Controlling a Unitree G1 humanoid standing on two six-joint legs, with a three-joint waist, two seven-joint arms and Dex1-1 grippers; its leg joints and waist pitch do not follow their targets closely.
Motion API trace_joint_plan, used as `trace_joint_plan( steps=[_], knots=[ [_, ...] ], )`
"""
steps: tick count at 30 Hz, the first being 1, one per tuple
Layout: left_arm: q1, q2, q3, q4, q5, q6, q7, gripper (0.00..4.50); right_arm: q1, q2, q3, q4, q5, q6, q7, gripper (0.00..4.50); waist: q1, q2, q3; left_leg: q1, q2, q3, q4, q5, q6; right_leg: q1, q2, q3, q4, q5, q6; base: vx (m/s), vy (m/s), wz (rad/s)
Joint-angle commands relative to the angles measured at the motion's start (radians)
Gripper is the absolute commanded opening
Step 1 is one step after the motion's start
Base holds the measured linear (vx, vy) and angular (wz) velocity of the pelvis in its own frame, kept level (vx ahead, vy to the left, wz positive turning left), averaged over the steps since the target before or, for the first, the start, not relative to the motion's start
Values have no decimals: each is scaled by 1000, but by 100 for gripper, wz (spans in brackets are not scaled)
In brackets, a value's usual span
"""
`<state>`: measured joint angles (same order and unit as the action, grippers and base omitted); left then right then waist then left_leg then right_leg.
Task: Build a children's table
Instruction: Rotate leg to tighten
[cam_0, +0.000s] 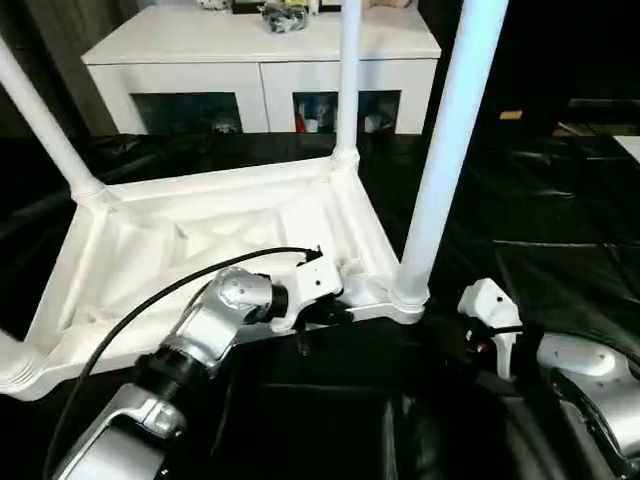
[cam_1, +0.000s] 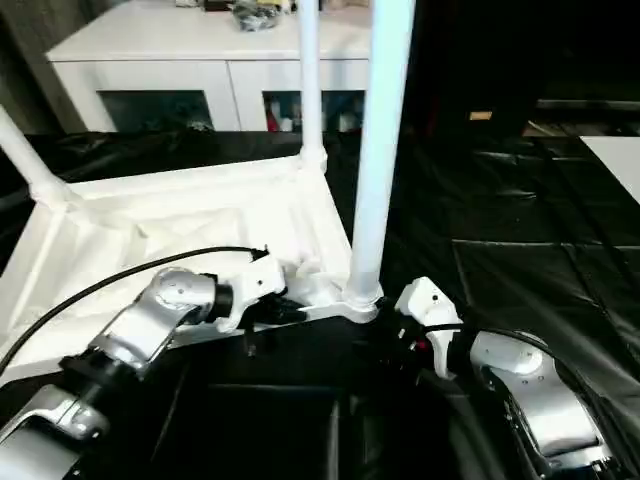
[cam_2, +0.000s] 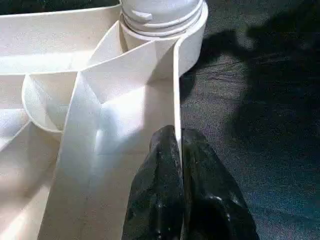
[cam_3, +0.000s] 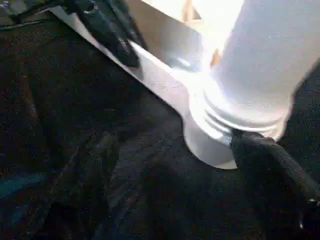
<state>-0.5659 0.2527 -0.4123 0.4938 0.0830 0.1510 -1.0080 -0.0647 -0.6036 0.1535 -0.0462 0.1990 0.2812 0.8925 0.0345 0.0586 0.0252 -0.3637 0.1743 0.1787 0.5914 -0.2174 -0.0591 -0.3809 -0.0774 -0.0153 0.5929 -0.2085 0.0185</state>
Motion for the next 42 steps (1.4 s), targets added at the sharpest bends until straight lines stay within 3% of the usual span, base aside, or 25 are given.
trace_joint_plan(
  steps=[1,2,5,9,11,12,13,15,17,20,22,23,24,25,26,27,29,31,32,34,35,37,39,42],
  knots=[
    [2,-20,-48,36,26,8,16,0,11,4,33,-38,15,12,28,384,0,-14,-29,8,55,-17,-81,-228,75,32,-59,29,-78,-171,-262,0,0,0],
    [-9,-28,-44,55,30,9,26,0,20,-12,37,-63,33,26,48,384,2,-9,-30,10,56,-18,-82,-233,70,30,-59,30,-78,-173,-258,0,0,0],
    [-36,-54,-20,104,46,-6,105,0,32,-25,35,-93,50,40,65,384,6,-14,-31,11,57,-16,-80,-229,75,31,-57,31,-76,-142,-260,0,0,0],
    [-44,-99,34,96,-4,30,136,0,8,17,36,-51,5,18,11,384,7,-16,-34,3,55,-18,-79,-201,76,35,-60,28,-72,-106,-261,0,0,0],
    [-37,-114,61,59,-47,57,112,55,-7,42,43,-34,-12,11,-18,389,4,-19,-36,0,51,-18,-76,-173,80,36,-60,26,-69,-90,-264,0,0,0],
    [-36,-114,63,53,-50,58,110,55,-9,45,44,-33,-14,11,-21,389,2,-19,-38,-3,49,-18,-73,-154,91,38,-61,26,-66,-69,-267,0,0,0],
    [-23,-109,76,13,-67,87,107,55,-20,65,48,-20,-21,6,-43,389,2,-19,-38,-3,49,-18,-73,-154,91,38,-61,26,-66,-69,-267,0,0,0],
    [0,-91,93,-54,-89,125,98,86,-39,97,59,3,-33,3,-77,389,4,-13,-44,0,52,-17,-67,-108,110,37,-60,25,-58,1,-286,0,0,0],
    [48,-42,125,-174,-126,196,76,97,-68,145,75,43,-42,-2,-110,389,0,-13,-47,-9,51,-20,-62,-44,131,42,-63,22,-43,109,-307,0,0,0],
    [92,14,157,-295,-160,264,41,110,-90,181,93,80,-48,-8,-114,389,1,-9,-55,-7,50,-19,-51,16,162,39,-56,21,-31,200,-321,0,0,0],
    [114,41,174,-361,-184,301,18,139,-102,195,103,102,-57,-14,-114,389,3,-8,-52,-6,50,-15,-50,24,170,32,-51,19,-31,203,-321,0,0,0],
    [137,72,179,-425,-210,337,-16,146,-118,206,112,134,-73,-22,-121,389,3,-5,-47,-6,50,-14,-54,-3,166,30,-51,18,-36,160,-321,0,0,0],
    [156,100,175,-475,-231,362,-43,146,-133,215,117,163,-86,-28,-131,389,2,-12,-48,-4,53,-14,-55,-20,157,31,-52,18,-35,139,-323,0,0,0],
    [171,125,165,-512,-240,378,-65,160,-150,222,120,194,-104,-33,-150,389,-2,-7,-42,-10,51,-15,-63,-51,141,32,-52,17,-38,75,-320,0,0,0],
    [199,169,146,-581,-259,410,-100,160,-183,234,124,253,-136,-45,-187,389,-4,-9,-41,-1,54,-15,-65,-92,113,26,-52,17,-40,18,-319,0,0,0],
    [217,193,127,-621,-260,432,-112,160,-217,249,117,312,-157,-53,-231,389,-8,-7,-35,-3,51,-13,-71,-127,91,26,-49,18,-46,-44,-308,0,0,0],
    [244,184,100,-680,-250,473,-67,160,-326,305,73,487,-195,-95,-389,389,-9,-6,-33,8,49,-8,-72,-173,56,18,-49,22,-55,-111,-297,0,0,0],
    [250,163,94,-682,-244,477,-42,160,-364,326,55,547,-196,-111,-438,389,-12,-6,-31,6,47,-7,-75,-200,20,17,-49,23,-59,-167,-283,-57,3,3],
    [252,145,88,-675,-234,474,-23,160,-391,341,44,592,-200,-128,-480,389,-6,-6,-31,18,47,-3,-73,-225,7,7,-46,26,-64,-195,-268,-63,5,4],
    [254,136,84,-676,-229,477,-12,160,-408,351,37,621,-202,-139,-504,389,0,-5,-32,21,47,0,-72,-232,0,4,-44,28,-66,-195,-254,-28,1,7],
    [251,81,86,-648,-197,454,63,160,-464,386,0,723,-199,-186,-611,389,-8,-2,-33,6,45,-3,-75,-203,-7,13,-45,26,-59,-159,-246,0,0,0],
    [248,40,89,-622,-173,412,123,160,-507,413,-42,803,-188,-234,-718,389,-7,-5,-38,4,43,-4,-72,-186,-6,17,-47,24,-58,-135,-241,0,0,0],
    [260,3,90,-624,-176,375,176,160,-563,435,-107,921,-171,-323,-880,389,-7,-6,-46,-2,40,-5,-66,-142,2,22,-47,22,-49,-62,-243,0,0,0],
    [298,0,91,-669,-195,368,187,160,-600,433,-121,1009,-207,-392,-994,389,-4,-12,-49,-6,36,0,-58,-94,35,25,-41,19,-39,14,-236,0,0,0]
  ],
)
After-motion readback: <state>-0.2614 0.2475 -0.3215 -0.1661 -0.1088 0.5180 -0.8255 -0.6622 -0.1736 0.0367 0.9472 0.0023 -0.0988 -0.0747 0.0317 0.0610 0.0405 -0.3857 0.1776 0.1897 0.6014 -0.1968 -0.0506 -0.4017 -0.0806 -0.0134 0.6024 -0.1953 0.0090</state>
